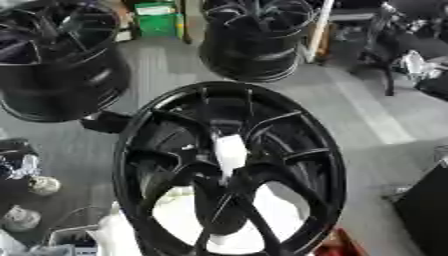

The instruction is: Pull the pin out of the wheel hub.

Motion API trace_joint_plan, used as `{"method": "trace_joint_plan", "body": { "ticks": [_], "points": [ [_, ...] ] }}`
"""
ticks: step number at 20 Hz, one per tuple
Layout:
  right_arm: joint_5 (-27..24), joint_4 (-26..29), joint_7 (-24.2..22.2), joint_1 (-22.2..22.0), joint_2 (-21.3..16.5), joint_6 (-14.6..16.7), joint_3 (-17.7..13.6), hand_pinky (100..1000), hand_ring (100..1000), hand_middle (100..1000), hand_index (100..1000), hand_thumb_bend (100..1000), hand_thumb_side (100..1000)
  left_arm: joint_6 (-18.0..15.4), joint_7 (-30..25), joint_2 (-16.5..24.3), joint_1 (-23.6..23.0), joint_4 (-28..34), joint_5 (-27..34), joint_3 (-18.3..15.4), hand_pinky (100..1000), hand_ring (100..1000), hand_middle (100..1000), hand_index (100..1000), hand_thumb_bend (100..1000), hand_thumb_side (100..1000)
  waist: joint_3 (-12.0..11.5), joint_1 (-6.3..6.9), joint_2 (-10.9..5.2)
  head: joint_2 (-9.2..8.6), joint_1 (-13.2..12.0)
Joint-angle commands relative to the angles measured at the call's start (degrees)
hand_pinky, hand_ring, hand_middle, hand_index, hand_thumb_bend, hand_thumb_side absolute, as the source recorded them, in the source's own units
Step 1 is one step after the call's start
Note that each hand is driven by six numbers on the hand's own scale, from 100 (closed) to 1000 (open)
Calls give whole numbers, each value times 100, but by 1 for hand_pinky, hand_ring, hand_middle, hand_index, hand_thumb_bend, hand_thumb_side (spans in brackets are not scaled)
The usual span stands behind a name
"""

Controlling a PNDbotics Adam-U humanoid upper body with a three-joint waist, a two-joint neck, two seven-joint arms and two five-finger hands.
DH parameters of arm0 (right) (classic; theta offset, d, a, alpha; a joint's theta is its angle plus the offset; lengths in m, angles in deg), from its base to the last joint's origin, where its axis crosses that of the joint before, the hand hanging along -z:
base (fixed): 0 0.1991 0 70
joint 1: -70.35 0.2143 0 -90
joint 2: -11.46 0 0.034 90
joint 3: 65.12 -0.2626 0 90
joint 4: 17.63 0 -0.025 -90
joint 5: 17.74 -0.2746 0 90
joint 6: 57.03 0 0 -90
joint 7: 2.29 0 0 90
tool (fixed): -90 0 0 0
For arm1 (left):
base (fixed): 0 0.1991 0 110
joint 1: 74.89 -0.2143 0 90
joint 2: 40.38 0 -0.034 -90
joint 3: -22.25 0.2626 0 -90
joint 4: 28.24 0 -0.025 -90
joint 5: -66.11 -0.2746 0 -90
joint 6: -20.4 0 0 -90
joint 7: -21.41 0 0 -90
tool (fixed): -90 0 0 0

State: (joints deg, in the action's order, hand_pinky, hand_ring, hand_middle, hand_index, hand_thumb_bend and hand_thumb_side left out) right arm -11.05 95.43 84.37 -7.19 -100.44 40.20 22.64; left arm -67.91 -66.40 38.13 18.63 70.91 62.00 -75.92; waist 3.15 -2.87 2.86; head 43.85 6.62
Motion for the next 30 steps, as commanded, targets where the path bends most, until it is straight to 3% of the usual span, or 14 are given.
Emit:
{"method": "trace_joint_plan", "body": {
  "ticks": [1, 8, 14, 15, 22, 30],
  "points": [
    [-202, 151, -399, 288, -570, 215, 215, 691, 557, 702, 834, 100, 349, -14, -32, 106, 33, 104, -21, 37, 641, 601, 640, 551, 100, 136, -15, 0, -51, 27, 43],
    [-452, 154, -1301, 840, -1073, 516, 802, 701, 575, 738, 852, 100, 326, -17, -64, 117, 36, 99, -22, 58, 641, 602, 641, 573, 100, 145, -82, -20, -59, 27, 88],
    [-534, 154, -2369, 1315, -1165, 470, 1333, 707, 587, 797, 898, 103, 370, -21, -99, 125, 44, 93, -22, 84, 641, 603, 642, 577, 100, 157, -106, -20, -67, 27, 109],
    [-519, 154, -2601, 1408, -1155, 440, 1427, 712, 595, 824, 916, 168, 398, -21, -107, 127, 46, 93, -22, 89, 641, 603, 642, 580, 100, 162, -114, -16, -68, 27, 122],
    [-132, -313, -3955, 2117, -760, 353, 1943, 724, 614, 863, 938, 289, 414, -19, -160, 119, 52, 84, -10, 129, 640, 603, 642, 582, 100, 174, -155, 18, -71, 27, 191],
    [571, -1205, -4702, 2588, -107, 650, 2274, 728, 619, 877, 952, 336, 427, -13, -182, 101, 52, 77, 7, 151, 640, 604, 642, 585, 106, 209, -188, 45, -83, 27, 261]
  ]
}}
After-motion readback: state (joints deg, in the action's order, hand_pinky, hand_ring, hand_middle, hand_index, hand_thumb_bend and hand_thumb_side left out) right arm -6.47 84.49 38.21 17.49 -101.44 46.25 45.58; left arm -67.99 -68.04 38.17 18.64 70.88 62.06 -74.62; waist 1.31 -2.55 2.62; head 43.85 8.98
